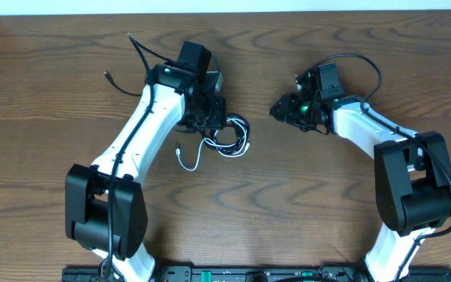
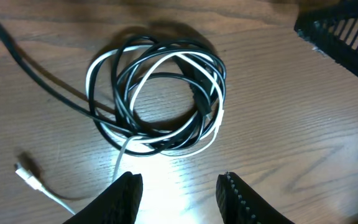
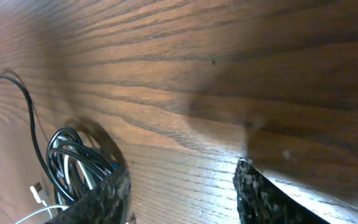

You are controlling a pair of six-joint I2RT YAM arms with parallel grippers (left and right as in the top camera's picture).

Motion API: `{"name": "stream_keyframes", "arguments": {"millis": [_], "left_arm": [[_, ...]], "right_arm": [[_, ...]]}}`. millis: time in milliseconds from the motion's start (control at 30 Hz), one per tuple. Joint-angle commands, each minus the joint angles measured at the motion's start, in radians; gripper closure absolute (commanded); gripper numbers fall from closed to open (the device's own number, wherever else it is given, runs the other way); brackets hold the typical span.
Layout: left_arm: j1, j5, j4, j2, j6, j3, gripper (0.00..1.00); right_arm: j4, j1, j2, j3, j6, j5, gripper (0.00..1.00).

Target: Untangle cables

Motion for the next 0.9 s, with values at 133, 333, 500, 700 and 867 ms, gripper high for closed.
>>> {"name": "stream_keyframes", "arguments": {"millis": [133, 333, 500, 700, 867], "left_arm": [[-0.089, 0.014, 0.037, 0.116, -0.037, -0.002, 0.57], [-0.097, -0.01, 0.152, 0.22, -0.291, -0.002, 0.57], [-0.097, -0.043, 0.264, 0.267, -0.452, -0.002, 0.57], [-0.097, -0.19, 0.282, 0.275, -0.482, -0.002, 0.57], [-0.098, -0.312, 0.285, 0.275, -0.482, -0.003, 0.57]], "right_arm": [[-0.004, -0.003, -0.025, 0.002, -0.013, 0.021, 0.48], [-0.013, -0.003, -0.025, 0.002, -0.013, 0.021, 0.48], [-0.015, -0.003, -0.025, 0.002, -0.013, 0.021, 0.48], [-0.014, -0.003, -0.025, 0.002, -0.013, 0.021, 0.47], [-0.014, -0.003, -0.025, 0.002, -0.013, 0.021, 0.47]]}}
